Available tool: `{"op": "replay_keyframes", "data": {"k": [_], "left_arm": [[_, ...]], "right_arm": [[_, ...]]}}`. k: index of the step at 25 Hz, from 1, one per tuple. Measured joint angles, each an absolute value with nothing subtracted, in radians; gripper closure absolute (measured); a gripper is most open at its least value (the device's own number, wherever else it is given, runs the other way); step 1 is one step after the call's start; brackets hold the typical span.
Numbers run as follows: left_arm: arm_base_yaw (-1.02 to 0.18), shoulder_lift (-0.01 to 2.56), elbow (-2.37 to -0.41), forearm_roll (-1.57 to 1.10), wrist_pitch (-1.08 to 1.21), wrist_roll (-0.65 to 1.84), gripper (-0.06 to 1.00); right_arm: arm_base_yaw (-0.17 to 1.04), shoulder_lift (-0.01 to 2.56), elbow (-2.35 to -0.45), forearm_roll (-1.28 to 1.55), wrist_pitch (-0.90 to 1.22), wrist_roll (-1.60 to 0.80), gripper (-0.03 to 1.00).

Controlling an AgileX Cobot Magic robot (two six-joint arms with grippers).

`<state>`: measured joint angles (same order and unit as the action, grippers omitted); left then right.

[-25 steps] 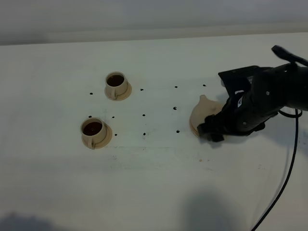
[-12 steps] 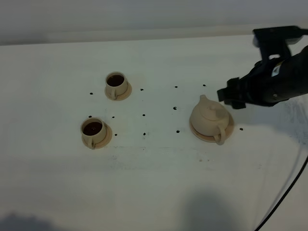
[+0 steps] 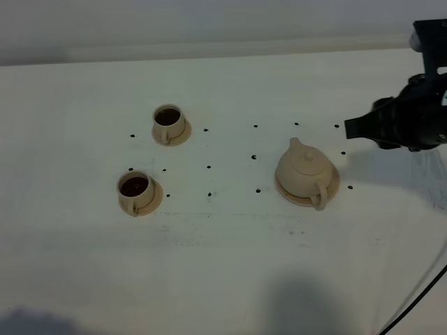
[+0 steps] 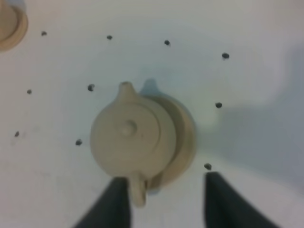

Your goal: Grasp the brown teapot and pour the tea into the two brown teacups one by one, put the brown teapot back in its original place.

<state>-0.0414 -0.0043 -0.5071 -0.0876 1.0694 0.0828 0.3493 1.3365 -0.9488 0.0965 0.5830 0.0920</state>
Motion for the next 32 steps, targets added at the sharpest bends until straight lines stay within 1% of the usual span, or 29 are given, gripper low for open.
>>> {"op": "replay_keyframes", "data": {"k": [1,3,4,6,7,10,12,15,17,20,32], "left_arm": [[-0.041,-0.004,-0.507,-0.088,1.069,0.083,0.59],[-0.041,-0.004,-0.507,-0.088,1.069,0.083,0.59],[-0.041,-0.004,-0.507,-0.088,1.069,0.083,0.59],[-0.041,-0.004,-0.507,-0.088,1.069,0.083,0.59],[-0.041,-0.004,-0.507,-0.088,1.069,0.083,0.59],[-0.041,-0.004,-0.507,-0.088,1.069,0.083,0.59],[-0.041,-0.004,-0.507,-0.088,1.069,0.083,0.59],[-0.041,-0.004,-0.507,-0.088,1.069,0.083,0.59],[-0.041,-0.004,-0.507,-0.088,1.069,0.083,0.59],[-0.041,-0.004,-0.507,-0.088,1.069,0.083,0.59],[-0.041,-0.004,-0.507,-0.088,1.069,0.083,0.59]], "right_arm": [[0.343,1.319,-0.938,0.096,0.582,0.089,0.79],[0.329,1.272,-0.913,0.093,0.585,0.085,0.88],[0.321,1.246,-0.903,0.092,0.59,0.085,0.9],[0.302,1.197,-0.888,0.081,0.608,0.085,0.9],[0.292,1.17,-0.881,0.078,0.621,0.085,0.88],[0.27,1.091,-0.86,0.073,0.661,0.084,0.76],[0.262,1.036,-0.845,0.073,0.689,0.084,0.63],[0.259,0.947,-0.83,0.07,0.745,0.085,0.46],[0.259,0.896,-0.83,0.055,0.789,0.098,0.4],[0.259,0.811,-0.83,0.008,0.856,0.139,0.37],[0.259,0.442,-0.83,-0.048,1.063,0.204,0.37]]}}
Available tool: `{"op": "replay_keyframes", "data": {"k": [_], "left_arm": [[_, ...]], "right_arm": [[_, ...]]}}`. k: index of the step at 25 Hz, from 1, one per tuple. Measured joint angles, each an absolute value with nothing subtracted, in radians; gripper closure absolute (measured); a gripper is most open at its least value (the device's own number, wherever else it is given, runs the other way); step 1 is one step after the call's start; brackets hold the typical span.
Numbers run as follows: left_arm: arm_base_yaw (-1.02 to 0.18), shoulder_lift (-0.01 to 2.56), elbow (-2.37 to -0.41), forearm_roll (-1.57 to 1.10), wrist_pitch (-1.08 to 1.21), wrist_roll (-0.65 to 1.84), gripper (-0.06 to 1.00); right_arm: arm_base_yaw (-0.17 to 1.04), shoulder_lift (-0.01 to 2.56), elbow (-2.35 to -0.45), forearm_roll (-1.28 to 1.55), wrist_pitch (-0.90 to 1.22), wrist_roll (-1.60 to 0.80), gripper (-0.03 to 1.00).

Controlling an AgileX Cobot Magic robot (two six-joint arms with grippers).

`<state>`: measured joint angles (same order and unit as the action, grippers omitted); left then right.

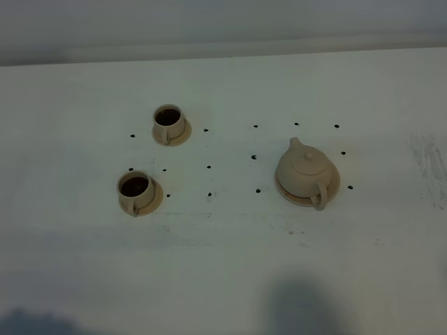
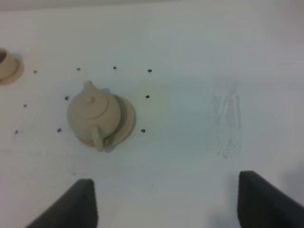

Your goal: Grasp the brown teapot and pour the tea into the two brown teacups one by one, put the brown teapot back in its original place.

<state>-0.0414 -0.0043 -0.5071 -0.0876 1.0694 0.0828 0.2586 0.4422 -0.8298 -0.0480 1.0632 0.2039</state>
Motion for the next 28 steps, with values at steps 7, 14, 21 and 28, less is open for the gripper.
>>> {"op": "replay_keyframes", "data": {"k": [7,14,21,28], "left_arm": [[-0.041,-0.004,-0.507,-0.088,1.069,0.083,0.59],[-0.041,-0.004,-0.507,-0.088,1.069,0.083,0.59],[-0.041,-0.004,-0.507,-0.088,1.069,0.083,0.59],[-0.041,-0.004,-0.507,-0.088,1.069,0.083,0.59]], "right_arm": [[0.259,0.261,-0.726,-0.121,1.097,0.286,0.37],[0.259,0.126,-0.598,-0.136,1.101,0.303,0.37],[0.259,0.011,-0.521,-0.142,1.124,0.269,0.38],[0.259,-0.007,-0.521,-0.151,1.125,0.269,0.43]]}}
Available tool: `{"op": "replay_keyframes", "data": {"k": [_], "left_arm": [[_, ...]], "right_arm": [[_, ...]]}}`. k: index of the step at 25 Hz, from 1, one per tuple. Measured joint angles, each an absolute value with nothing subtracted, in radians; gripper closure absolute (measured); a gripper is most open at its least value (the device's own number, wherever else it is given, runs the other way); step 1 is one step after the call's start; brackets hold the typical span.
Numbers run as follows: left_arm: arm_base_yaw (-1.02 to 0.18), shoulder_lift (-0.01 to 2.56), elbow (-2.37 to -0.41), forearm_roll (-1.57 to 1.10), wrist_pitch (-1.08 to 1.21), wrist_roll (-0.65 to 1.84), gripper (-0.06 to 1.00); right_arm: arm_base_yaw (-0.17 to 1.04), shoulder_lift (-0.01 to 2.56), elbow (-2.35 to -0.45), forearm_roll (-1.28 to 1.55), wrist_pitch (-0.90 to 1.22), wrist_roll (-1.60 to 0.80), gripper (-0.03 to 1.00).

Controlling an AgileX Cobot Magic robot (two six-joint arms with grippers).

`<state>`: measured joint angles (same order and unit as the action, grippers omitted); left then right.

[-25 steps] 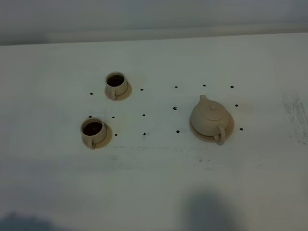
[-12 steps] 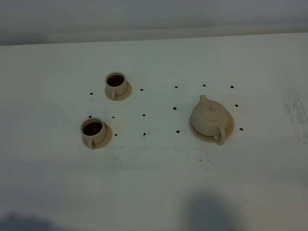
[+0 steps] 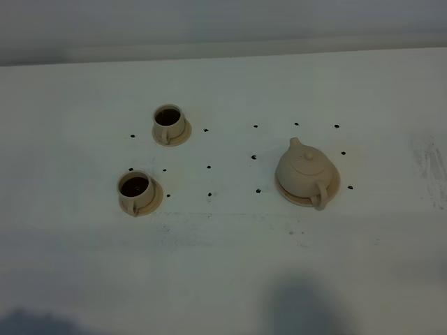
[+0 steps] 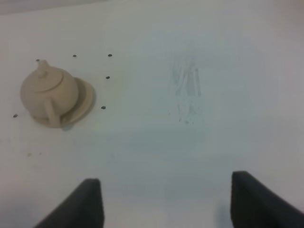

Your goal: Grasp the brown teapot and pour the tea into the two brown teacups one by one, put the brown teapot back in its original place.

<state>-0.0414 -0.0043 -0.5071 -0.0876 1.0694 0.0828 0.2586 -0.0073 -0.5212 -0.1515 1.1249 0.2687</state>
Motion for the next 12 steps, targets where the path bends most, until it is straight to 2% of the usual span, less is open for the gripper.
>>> {"op": "replay_keyframes", "data": {"k": [3,9,12], "left_arm": [[-0.041,-0.004,-0.507,-0.088,1.069,0.083,0.59],[-0.041,-0.004,-0.507,-0.088,1.069,0.083,0.59],[-0.041,-0.004,-0.507,-0.088,1.069,0.083,0.59]], "right_arm": [[0.232,-0.007,-0.521,-0.151,1.125,0.269,0.46],[0.0,-0.007,-0.521,-0.114,1.125,0.25,0.53],[-0.026,-0.007,-0.52,-0.086,1.125,0.226,0.57]]}}
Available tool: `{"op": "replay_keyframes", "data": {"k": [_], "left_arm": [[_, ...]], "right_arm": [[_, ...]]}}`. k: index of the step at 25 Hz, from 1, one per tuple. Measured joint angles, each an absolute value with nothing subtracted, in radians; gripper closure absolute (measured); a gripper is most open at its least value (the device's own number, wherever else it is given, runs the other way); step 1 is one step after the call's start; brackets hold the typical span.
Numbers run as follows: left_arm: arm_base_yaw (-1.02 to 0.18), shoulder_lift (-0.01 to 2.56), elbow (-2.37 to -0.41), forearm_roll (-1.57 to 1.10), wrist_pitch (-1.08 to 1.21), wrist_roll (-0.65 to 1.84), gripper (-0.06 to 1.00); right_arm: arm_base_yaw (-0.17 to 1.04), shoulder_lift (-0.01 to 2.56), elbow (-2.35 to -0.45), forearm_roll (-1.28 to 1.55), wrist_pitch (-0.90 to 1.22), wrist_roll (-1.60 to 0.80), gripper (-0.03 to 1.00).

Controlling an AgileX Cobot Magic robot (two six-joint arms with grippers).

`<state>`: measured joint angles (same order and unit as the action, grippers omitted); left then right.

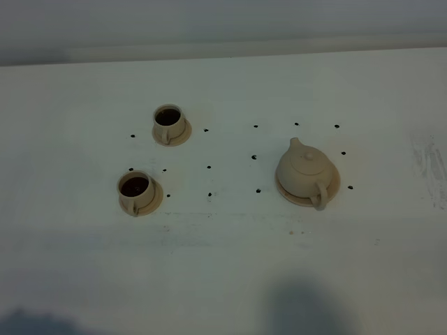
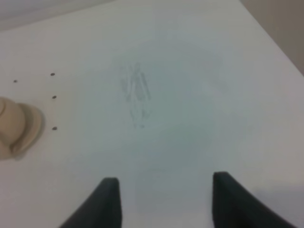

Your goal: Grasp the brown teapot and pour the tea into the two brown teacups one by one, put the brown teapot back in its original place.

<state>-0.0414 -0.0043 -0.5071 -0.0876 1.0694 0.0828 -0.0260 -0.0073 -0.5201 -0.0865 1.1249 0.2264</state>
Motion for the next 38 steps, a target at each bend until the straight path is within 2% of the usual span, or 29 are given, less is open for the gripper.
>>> {"op": "replay_keyframes", "data": {"k": [15,38], "left_arm": [[-0.041,-0.004,-0.507,-0.088,1.069,0.083,0.59],[-0.041,-0.004,-0.507,-0.088,1.069,0.083,0.59]], "right_arm": [[-0.027,-0.007,-0.52,-0.082,1.124,0.207,0.75],[-0.027,-0.007,-0.52,-0.058,1.122,0.123,0.77]]}}
